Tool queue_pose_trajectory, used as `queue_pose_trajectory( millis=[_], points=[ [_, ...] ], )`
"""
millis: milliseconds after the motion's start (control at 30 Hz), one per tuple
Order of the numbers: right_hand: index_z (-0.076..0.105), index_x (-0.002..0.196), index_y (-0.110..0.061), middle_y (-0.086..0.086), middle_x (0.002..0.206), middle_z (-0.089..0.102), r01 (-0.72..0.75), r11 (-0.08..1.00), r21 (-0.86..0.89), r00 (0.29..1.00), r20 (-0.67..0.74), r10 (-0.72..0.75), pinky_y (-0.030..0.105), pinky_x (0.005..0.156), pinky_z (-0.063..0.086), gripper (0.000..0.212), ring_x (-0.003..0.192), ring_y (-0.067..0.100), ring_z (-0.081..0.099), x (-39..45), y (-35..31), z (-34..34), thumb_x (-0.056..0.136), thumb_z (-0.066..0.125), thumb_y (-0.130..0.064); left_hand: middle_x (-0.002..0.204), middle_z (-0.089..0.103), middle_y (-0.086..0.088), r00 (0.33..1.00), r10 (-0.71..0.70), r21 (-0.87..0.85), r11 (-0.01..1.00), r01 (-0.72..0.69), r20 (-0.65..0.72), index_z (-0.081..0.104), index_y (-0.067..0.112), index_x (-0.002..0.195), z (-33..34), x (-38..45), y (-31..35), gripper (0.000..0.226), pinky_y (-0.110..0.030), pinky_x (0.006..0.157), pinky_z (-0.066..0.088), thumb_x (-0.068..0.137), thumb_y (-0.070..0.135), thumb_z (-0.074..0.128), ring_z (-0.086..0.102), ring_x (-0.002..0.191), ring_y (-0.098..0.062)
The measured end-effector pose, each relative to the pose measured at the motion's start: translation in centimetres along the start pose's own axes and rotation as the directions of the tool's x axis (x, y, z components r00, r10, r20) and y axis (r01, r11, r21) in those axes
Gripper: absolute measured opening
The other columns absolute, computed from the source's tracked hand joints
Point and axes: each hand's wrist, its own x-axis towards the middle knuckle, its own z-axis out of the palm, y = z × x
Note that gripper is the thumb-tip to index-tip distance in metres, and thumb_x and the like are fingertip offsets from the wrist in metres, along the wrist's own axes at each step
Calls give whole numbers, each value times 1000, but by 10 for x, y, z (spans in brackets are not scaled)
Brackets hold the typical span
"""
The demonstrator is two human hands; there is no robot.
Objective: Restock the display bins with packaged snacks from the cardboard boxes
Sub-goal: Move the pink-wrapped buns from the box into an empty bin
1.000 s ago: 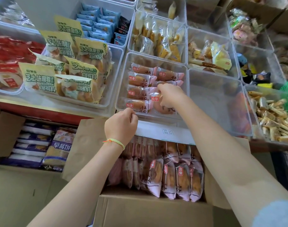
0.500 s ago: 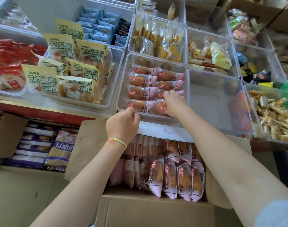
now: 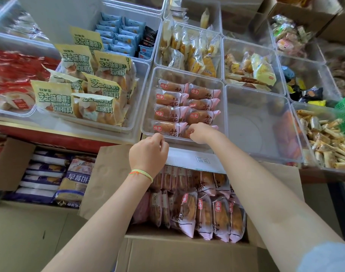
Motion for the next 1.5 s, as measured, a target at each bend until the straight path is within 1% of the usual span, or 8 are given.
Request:
queue_pose_trajectory(
  millis=[167,333,633,767,967,1200,1367,1500],
  points=[
    [54,133,-11,11,128,56,21,997,74,954,-300,2,44,92,48,36,115,35,54,11,-17,1,98,44,-13,66,59,1,987,-8,-2,1000,9,161,65,15,83,-5,0,-3,18,-28,48,34,92,20,51,51,61,-25],
    [48,135,-12,13,130,55,81,996,36,977,-199,-72,48,96,50,43,118,35,54,32,-26,14,95,59,-24,113,62,0,840,77,69,989,-134,537,62,24,120,-17,16,-15,29,-34,88,46,97,36,49,53,112,-22],
    [64,120,-19,9,124,60,93,980,173,975,-214,-55,41,92,51,26,111,31,57,36,-23,8,95,58,-23,95,64,8,887,160,-78,987,-140,433,69,28,105,-13,10,-26,36,-32,82,46,89,57,54,54,98,-15],
    [69,105,-16,2,104,68,284,814,507,904,-423,-52,33,79,51,17,96,20,63,-41,-23,-15,96,57,-23,102,63,18,754,290,-35,942,-334,589,66,37,109,-26,20,-23,55,-30,83,44,69,74,67,54,98,-10],
    [61,76,-2,16,72,70,237,503,831,971,-204,-121,31,50,52,33,59,30,67,-167,0,14,102,52,-21,83,64,-4,934,347,119,934,-336,-84,72,19,87,-35,31,-4,13,-38,72,41,78,17,63,59,83,-31],
    [61,110,-6,14,109,68,-207,923,324,977,13,214,34,80,50,32,100,30,65,-130,2,135,102,44,-32,49,50,2,962,255,-39,965,-260,-95,52,17,60,-18,-33,17,24,-28,41,37,81,25,60,49,43,-26],
    [51,128,-12,9,125,61,-252,960,122,962,-72,262,37,92,47,37,114,28,62,-127,-23,183,101,51,-37,69,64,2,943,290,-106,945,-310,-165,67,14,78,-14,-49,12,8,-34,56,47,80,16,59,58,64,-23],
    [58,112,-17,6,119,53,-176,911,374,968,-102,229,33,84,37,18,114,26,56,-133,-22,191,97,58,-27,84,68,2,947,311,-179,939,-294,78,68,16,92,-13,-62,13,27,-34,65,51,80,28,48,64,79,-23]
  ],
)
